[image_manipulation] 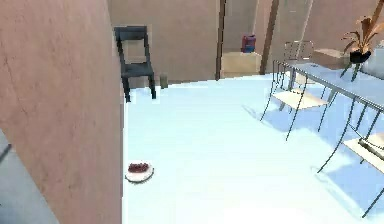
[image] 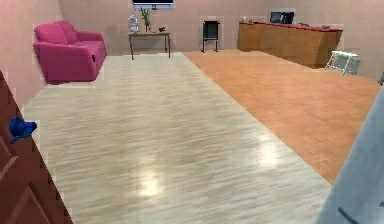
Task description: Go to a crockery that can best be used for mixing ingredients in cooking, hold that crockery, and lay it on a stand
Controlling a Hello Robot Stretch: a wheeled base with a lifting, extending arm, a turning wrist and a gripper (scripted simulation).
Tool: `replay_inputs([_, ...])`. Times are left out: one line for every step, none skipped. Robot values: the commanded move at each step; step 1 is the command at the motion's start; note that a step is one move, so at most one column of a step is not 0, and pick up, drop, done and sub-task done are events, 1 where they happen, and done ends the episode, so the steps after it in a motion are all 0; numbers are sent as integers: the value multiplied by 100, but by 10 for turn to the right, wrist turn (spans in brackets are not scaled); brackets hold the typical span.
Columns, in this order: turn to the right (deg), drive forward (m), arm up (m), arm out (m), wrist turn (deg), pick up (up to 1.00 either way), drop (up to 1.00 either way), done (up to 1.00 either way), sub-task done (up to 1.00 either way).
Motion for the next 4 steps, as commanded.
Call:
replay_inputs([0,65,0,0,0,0,0,0,0])
replay_inputs([360,0,0,0,0,0,0,0,0])
replay_inputs([0,100,0,0,0,0,0,0,0])
replay_inputs([0,100,0,0,0,0,0,0,0])
